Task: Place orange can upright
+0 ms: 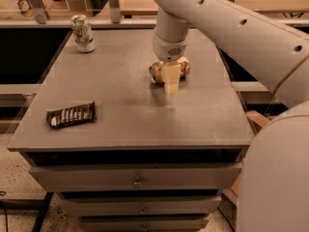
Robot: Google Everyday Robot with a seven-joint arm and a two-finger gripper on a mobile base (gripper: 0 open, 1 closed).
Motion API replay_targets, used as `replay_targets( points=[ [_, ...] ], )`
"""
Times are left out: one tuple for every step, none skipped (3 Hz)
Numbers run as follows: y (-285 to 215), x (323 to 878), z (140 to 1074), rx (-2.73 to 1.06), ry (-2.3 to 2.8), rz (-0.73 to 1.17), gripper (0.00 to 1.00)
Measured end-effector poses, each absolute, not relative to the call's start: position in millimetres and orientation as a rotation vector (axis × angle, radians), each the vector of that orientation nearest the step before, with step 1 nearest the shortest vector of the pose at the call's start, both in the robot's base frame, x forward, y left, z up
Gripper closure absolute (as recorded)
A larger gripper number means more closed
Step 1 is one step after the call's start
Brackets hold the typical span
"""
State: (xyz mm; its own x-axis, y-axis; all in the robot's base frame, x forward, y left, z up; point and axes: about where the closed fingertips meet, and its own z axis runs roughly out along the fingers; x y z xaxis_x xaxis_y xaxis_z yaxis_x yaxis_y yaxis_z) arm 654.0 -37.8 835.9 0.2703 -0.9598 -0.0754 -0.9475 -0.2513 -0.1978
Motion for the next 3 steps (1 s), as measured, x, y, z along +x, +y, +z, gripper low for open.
replay_targets(
  points=[
    [-36.2,657.5,828.4,-2.328,1.802,-0.074,0.17],
    [-37.9,659.5,826.5,-2.320,1.819,-0.063,0.41],
    [-37.7,658.7,829.9,-2.326,1.825,-0.057,0.64]
  ],
)
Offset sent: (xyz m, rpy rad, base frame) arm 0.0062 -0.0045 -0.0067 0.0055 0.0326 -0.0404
